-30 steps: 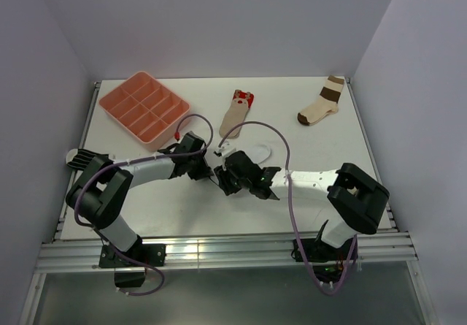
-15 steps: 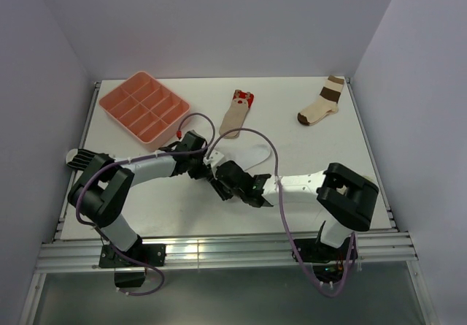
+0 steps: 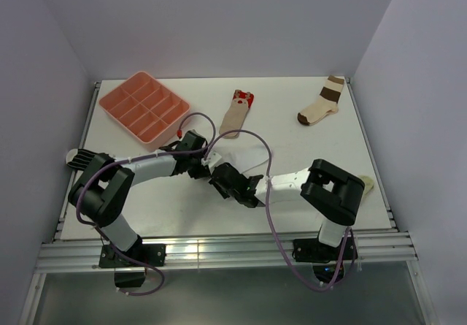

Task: Roll the socks
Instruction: Roll the sock at the center of the board.

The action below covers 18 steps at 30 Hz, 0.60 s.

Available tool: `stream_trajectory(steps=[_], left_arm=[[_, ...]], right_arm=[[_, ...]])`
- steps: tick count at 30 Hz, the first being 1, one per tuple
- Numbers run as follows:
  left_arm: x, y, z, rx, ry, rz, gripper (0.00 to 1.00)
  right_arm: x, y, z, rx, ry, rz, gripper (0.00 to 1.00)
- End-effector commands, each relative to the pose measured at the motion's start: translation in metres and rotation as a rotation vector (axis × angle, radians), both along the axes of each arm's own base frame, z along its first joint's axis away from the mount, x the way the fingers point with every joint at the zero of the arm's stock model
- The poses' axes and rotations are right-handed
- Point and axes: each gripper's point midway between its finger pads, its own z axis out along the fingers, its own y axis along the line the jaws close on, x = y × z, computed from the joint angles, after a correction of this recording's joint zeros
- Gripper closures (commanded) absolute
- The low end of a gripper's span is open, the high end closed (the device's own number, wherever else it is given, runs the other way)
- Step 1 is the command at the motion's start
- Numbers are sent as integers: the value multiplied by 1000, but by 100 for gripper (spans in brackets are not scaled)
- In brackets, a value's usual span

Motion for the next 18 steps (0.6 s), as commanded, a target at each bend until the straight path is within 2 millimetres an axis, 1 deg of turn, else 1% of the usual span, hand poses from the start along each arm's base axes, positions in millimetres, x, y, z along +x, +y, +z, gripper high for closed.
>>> stream_trajectory(steps=[1, 2, 3, 4, 5, 6, 7, 8, 9, 10, 11, 12, 13, 14, 15, 16, 17, 18], left_arm=[[-31, 29, -31, 143, 118, -22, 72], [-29, 29, -25, 135, 101, -15, 69], [-27, 30, -22, 132, 90, 5, 64], [-26, 30, -19, 126, 81, 15, 61], [-24, 30, -11, 111, 62, 28, 59], [-23, 30, -8, 96, 56, 51, 54], [-21, 31, -4, 90, 42, 74, 52], [-18, 32, 6, 70, 19, 95, 50], [-19, 34, 8, 54, 17, 123, 47], [-17, 35, 11, 42, 5, 141, 46], [-18, 36, 18, 22, -11, 155, 45], [-18, 37, 21, 6, -14, 176, 44], [-18, 37, 24, -8, -24, 186, 44], [-21, 36, 27, -29, -28, 187, 43], [-22, 35, 29, -48, -29, 194, 43], [-20, 32, 33, -72, -42, 193, 43], [-24, 30, 33, -93, -40, 186, 43], [-25, 28, 34, -110, -37, 188, 42]], right_arm=[[-6, -1, -15, -11, 40, -13, 92], [-9, -3, -18, -7, 56, -11, 96], [-15, -1, -19, 25, 100, -4, 100], [-17, 0, -16, 50, 120, -3, 100], [-23, -2, -18, 67, 156, 2, 100], [-25, -2, -17, 94, 183, 2, 100], [-27, -1, -15, 143, 237, -3, 100], [-30, -5, -18, 158, 271, -7, 100], [-31, -4, -17, 194, 303, -24, 100], [-33, -5, -16, 237, 357, -12, 100], [-35, -11, -20, 255, 391, -24, 100], [-35, -9, -18, 309, 425, -38, 100], [-35, -11, -19, 334, 453, -48, 100], [-37, -18, -21, 366, 505, -57, 100], [-34, -16, -18, 416, 527, -73, 100], [-34, -18, -20, 431, 552, -82, 100], [-33, -23, -22, 451, 577, -101, 100], [-35, -18, -18, 493, 611, -95, 100]])
